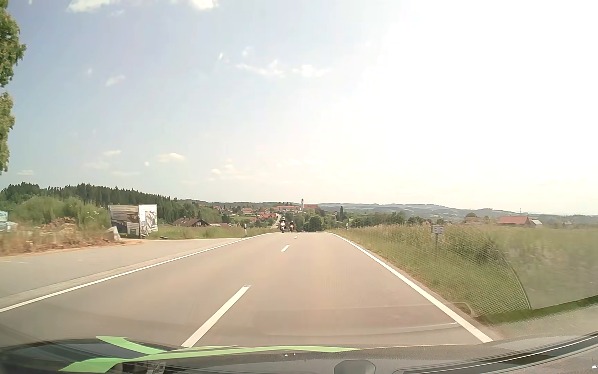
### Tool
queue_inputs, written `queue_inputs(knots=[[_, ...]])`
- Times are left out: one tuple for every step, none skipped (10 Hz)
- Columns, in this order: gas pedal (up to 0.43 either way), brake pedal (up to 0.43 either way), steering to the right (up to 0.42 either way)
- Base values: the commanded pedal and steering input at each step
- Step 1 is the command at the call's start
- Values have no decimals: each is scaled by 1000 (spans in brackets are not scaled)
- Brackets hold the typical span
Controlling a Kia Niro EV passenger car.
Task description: Follow the waypoints while adhering to traffic rules and regulations
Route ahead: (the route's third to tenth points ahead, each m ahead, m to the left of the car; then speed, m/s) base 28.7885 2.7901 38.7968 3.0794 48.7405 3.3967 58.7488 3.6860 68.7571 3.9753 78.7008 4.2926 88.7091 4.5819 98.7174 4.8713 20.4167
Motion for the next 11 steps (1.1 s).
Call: queue_inputs(knots=[[169,0,0],[157,0,-2],[87,0,-3],[0,0,-3],[0,0,-4],[0,0,-5],[0,0,-5],[0,0,-4],[0,0,-5],[0,0,-5],[0,0,-5]])
